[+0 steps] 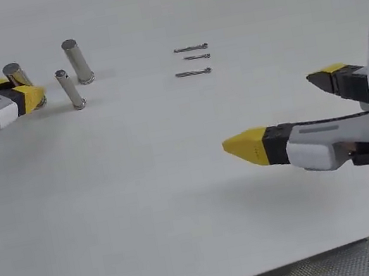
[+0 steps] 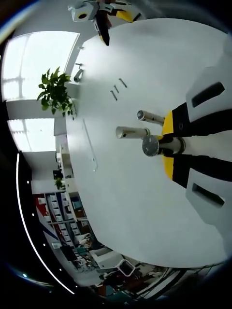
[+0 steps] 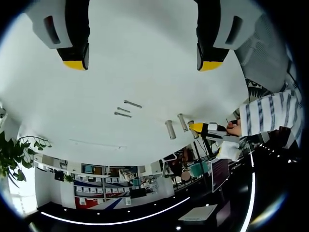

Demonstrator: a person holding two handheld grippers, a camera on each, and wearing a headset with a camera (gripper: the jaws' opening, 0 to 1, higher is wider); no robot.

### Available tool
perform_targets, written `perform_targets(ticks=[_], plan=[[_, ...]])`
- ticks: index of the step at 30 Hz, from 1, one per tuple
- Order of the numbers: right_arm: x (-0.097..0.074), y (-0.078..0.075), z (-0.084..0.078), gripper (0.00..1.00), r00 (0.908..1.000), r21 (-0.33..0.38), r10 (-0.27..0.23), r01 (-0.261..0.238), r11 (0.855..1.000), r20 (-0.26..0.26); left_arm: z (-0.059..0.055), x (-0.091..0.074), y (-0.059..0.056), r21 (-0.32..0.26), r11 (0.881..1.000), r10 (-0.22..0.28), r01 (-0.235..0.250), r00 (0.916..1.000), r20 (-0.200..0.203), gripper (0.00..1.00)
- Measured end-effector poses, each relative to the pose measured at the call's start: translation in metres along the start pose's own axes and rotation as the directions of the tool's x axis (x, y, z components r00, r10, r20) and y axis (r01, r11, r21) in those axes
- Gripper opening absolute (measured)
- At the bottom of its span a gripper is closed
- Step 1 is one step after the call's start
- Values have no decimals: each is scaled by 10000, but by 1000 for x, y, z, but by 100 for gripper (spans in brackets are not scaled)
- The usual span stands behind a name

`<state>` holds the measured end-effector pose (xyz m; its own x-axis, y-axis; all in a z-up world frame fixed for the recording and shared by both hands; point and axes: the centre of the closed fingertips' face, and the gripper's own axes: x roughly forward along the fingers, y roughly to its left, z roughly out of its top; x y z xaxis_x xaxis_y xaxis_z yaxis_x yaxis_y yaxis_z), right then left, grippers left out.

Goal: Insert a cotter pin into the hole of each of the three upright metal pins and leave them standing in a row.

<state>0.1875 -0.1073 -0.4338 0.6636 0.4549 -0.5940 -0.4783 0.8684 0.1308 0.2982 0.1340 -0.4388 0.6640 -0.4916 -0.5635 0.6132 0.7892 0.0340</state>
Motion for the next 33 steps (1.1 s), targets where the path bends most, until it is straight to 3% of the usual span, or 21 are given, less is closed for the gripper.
perform_targets(ticks=[6,9,15,24,33], plan=[[-4,-3,6,91,9997,-13,-59,60,10000,238,-6,-16,-17,21,9995,-329,328,9994,73,9],[-5,-2,7,90,9995,-10,9,-8,10000,302,-10,-22,-23,116,9970,-771,769,9968,197,9],[-7,0,8,90,9991,-71,108,-105,9999,421,-12,-35,-50,367,9890,-1448,1435,9888,355,9],[-9,-1,7,90,9989,-71,186,-184,9998,425,-4,-32,-76,638,9749,-2167,2132,9748,539,9],[-10,-6,5,90,9995,-179,157,-152,9997,289,-3,-16,-103,1036,9511,-2967,2909,9538,463,9]])
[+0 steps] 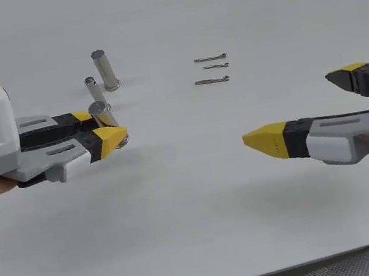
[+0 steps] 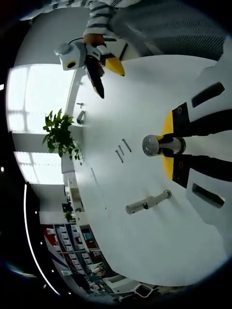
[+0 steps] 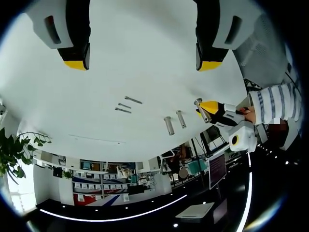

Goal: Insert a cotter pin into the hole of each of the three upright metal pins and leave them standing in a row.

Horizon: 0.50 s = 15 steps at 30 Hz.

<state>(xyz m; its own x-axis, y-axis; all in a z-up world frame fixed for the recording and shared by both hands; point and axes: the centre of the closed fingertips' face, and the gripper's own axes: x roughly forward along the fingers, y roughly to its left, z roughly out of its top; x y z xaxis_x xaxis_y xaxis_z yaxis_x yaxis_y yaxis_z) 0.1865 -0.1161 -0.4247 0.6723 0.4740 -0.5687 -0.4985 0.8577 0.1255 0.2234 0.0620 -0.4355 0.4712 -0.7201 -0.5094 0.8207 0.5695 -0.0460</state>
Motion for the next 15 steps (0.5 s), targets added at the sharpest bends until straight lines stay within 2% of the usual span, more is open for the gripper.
perform_targets(ticks=[4,10,15], plan=[[0,-3,2,90,10000,-6,-50,50,10000,33,-1,12,-7,96,9996,-279,280,9996,-18,9],[1,-3,0,89,10000,34,-33,33,10000,-81,-7,27,-13,132,9996,-233,237,9992,-319,9],[2,-2,-2,89,9999,64,-16,17,10000,-127,-8,33,-17,280,9991,-302,313,9988,-388,9]])
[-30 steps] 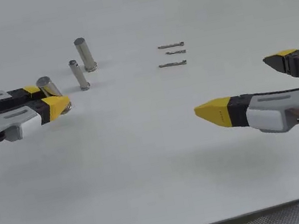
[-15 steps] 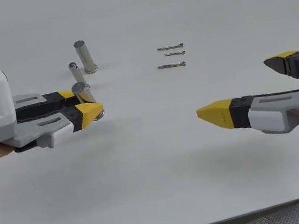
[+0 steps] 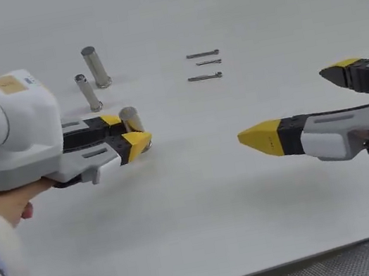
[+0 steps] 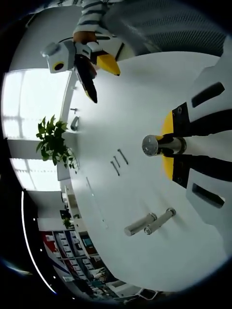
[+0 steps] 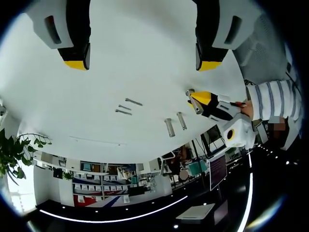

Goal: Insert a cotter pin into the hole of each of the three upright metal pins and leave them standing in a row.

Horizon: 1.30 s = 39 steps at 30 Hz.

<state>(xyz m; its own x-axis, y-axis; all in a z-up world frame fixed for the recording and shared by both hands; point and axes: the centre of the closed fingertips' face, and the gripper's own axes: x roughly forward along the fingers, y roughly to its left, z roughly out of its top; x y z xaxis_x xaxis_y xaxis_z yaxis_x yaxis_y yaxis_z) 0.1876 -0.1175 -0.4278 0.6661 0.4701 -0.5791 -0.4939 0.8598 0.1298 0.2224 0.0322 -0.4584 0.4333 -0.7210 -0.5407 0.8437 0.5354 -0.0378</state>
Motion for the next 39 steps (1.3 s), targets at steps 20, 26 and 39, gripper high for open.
perform_targets(ticks=[20,26,39], plan=[[3,3,-3,88,9998,-109,102,-104,9999,-144,-6,11,-10,33,9998,-205,206,9997,-138,9],[3,4,-4,88,9997,-132,122,-125,9998,-189,-5,11,-12,132,9997,-192,193,9998,-56,9],[5,9,-2,88,9997,-301,229,-233,9993,-120,-7,9,-13,176,9996,-236,235,9997,57,10]])
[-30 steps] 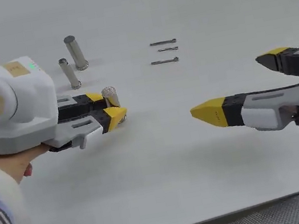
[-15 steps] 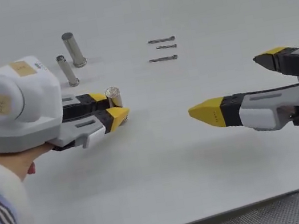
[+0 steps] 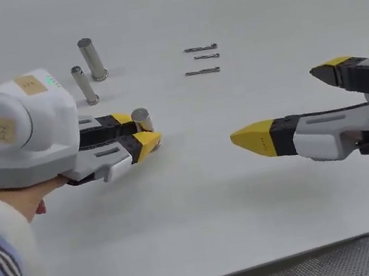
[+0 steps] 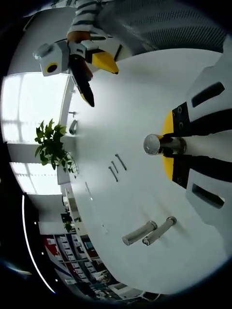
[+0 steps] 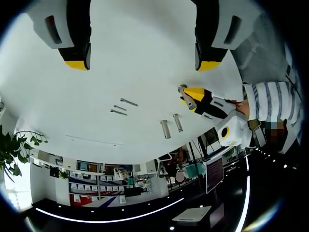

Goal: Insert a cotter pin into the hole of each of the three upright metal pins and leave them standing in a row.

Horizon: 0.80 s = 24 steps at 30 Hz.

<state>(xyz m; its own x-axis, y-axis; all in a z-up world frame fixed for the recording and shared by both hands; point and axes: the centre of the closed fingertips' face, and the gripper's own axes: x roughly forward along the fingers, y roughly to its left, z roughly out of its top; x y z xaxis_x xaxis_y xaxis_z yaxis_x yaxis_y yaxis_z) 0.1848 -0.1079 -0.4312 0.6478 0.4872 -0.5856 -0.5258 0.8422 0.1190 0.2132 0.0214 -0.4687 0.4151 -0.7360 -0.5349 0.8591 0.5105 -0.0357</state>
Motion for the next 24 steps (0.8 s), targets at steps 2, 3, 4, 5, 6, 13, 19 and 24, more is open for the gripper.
perform_targets(ticks=[2,3,4,5,6,13,19,24], plan=[[0,-1,0,87,10000,-64,-60,61,10000,33,0,0,0,-20,10000,-16,16,10000,50,10],[-1,-1,1,87,9999,-106,-84,84,9999,69,0,0,0,-1,10000,-15,15,10000,54,10],[-1,-1,2,87,9999,-125,-90,91,9999,86,0,0,0,51,10000,-12,12,10000,61,10],[-1,-1,3,87,9999,-130,-94,96,9999,110,0,0,0,162,9999,-26,25,10000,63,10],[-1,-1,4,86,9999,-132,-78,79,9999,133,0,0,0,269,9996,-36,35,10000,53,10],[0,1,7,85,9999,-308,-1,5,9995,124,2,-6,4,234,9997,105,-105,9999,-1,33],[4,2,10,83,9999,-545,83,-79,9985,82,5,-22,0,-54,9999,-145,145,9999,92,47],[5,2,16,82,9999,-719,107,-100,9974,90,7,-33,-2,-540,9983,-211,236,9988,447,66]])
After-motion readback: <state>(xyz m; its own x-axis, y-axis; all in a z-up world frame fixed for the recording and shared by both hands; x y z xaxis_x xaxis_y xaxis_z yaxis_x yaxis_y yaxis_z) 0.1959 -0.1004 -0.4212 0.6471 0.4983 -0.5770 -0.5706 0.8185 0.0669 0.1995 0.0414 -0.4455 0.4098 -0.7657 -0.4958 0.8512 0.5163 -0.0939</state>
